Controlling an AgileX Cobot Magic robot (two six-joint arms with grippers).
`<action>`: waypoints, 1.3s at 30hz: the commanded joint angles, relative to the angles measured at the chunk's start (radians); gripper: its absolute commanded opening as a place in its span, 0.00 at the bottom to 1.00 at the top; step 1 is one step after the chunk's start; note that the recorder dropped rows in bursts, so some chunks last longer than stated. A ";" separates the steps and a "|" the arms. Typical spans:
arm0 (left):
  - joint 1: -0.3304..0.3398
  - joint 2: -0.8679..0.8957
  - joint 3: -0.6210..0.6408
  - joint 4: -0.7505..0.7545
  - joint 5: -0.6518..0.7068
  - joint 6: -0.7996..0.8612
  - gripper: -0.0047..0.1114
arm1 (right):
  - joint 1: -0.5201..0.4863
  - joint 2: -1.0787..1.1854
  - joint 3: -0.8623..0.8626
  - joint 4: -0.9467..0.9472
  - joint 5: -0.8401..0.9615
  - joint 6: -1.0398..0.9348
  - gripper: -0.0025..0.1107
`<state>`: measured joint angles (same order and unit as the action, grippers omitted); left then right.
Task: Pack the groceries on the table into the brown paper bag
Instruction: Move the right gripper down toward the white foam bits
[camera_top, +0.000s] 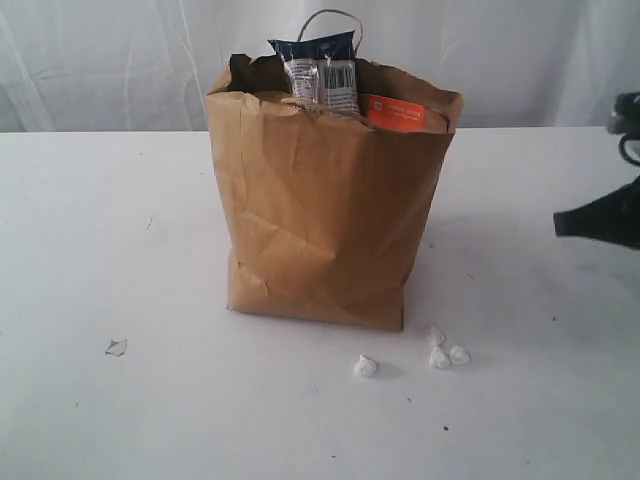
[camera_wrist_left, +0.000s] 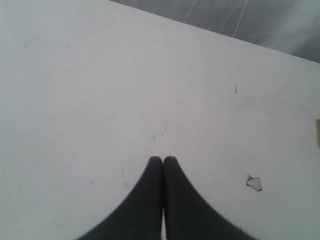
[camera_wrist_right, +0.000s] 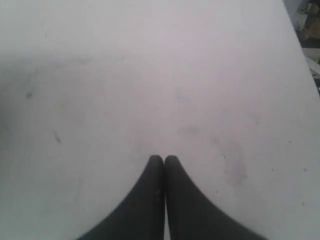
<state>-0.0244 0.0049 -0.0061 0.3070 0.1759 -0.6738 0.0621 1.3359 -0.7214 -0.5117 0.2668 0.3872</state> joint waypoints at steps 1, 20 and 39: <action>0.003 -0.005 0.006 0.004 0.001 0.000 0.04 | 0.008 0.047 -0.005 0.246 0.159 -0.387 0.02; 0.003 -0.005 0.006 0.004 0.001 0.000 0.04 | 0.146 0.134 -0.043 0.905 0.325 -1.041 0.51; 0.003 -0.005 0.006 0.004 0.001 0.000 0.04 | 0.256 0.341 -0.043 0.902 0.136 -1.115 0.39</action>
<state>-0.0244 0.0049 -0.0061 0.3070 0.1759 -0.6738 0.3184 1.6569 -0.7661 0.3859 0.4088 -0.7171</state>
